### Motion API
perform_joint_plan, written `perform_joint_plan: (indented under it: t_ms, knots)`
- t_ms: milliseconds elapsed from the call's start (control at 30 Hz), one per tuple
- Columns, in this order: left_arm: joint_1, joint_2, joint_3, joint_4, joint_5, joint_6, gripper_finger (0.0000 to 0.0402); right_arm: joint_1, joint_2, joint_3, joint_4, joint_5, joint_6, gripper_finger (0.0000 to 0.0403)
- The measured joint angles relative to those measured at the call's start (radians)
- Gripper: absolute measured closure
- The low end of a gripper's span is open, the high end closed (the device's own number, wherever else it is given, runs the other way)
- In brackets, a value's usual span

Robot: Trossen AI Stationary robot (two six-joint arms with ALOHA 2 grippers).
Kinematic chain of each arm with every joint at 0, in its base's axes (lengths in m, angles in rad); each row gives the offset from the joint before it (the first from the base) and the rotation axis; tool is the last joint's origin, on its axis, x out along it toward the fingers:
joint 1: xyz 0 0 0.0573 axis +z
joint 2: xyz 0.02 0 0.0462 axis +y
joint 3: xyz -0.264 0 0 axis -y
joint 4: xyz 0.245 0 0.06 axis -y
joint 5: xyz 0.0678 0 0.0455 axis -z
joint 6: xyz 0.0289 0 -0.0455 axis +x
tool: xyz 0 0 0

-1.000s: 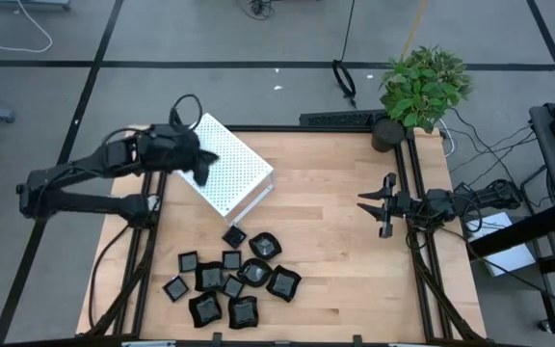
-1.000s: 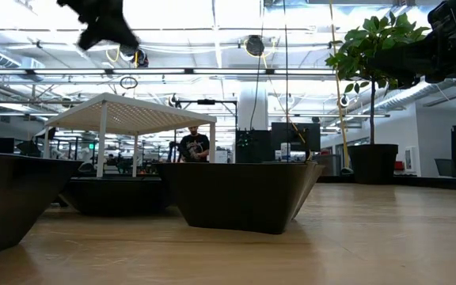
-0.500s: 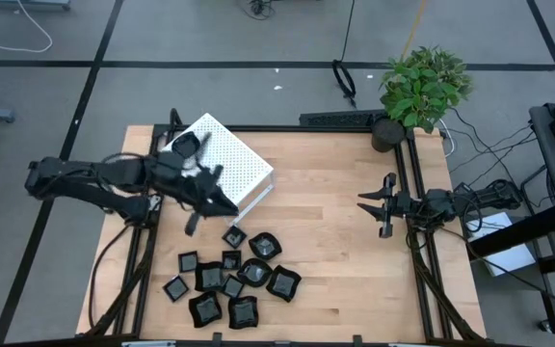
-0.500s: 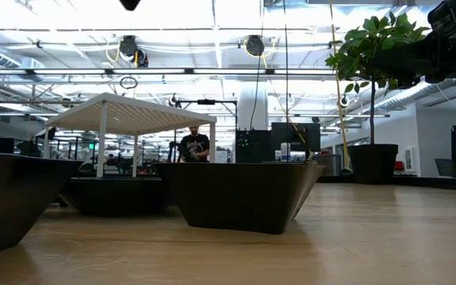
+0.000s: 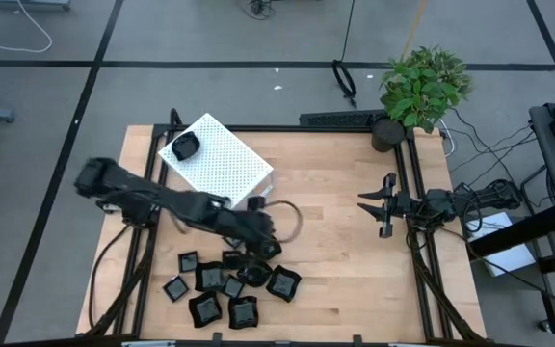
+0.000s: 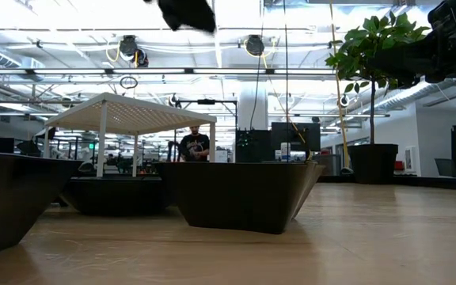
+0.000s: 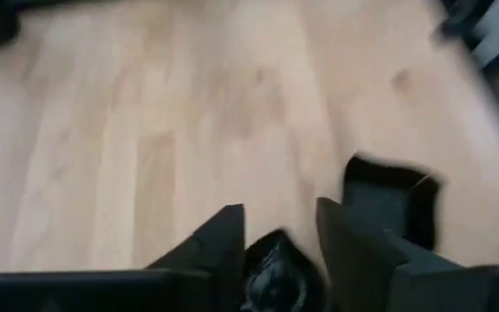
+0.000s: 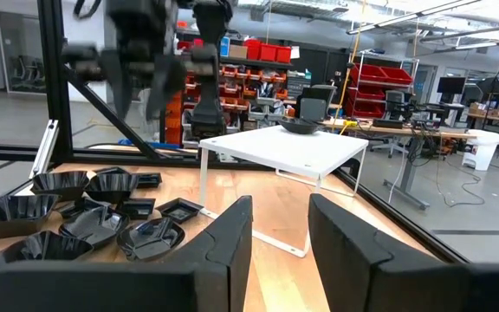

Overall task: Pick & Place Mini shaped plates
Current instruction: Stack the black leaf-shaped plate on top of the black leaf-shaped plate on the shelf

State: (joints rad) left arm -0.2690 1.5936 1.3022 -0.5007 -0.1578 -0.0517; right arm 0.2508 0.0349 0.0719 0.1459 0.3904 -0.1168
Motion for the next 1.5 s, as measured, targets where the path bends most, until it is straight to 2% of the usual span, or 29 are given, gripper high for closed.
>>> perform_joint_plan:
  t_ms: [167,333,400,500,667,1033,1500]
  knots:
    - [0.023,0.155,0.038,-0.027,-0.001,0.043,0.0202,0.000,0.000,0.000,0.000,0.000,0.000,0.0300]
    - [0.068,0.257,0.027,-0.060,0.005,0.046,0.0193,0.000,0.000,0.000,0.000,0.000,0.000,0.0300]
    - [0.088,0.276,0.027,-0.072,0.049,0.043,0.0196,0.000,0.000,0.000,0.000,0.000,0.000,0.0300]
    - [0.117,0.284,0.027,-0.082,0.108,0.050,0.0205,0.000,0.000,0.000,0.000,0.000,0.000,0.0300]
    - [0.160,0.285,0.016,-0.116,0.114,0.070,0.0221,0.000,0.000,0.000,0.000,0.000,0.000,0.0300]
    - [0.180,0.285,-0.074,-0.002,0.184,0.069,0.0240,0.000,0.000,0.000,0.000,0.000,0.000,0.0300]
    - [0.179,0.285,-0.138,0.044,0.187,0.043,0.0245,0.000,0.000,0.000,0.000,0.000,0.000,0.0300]
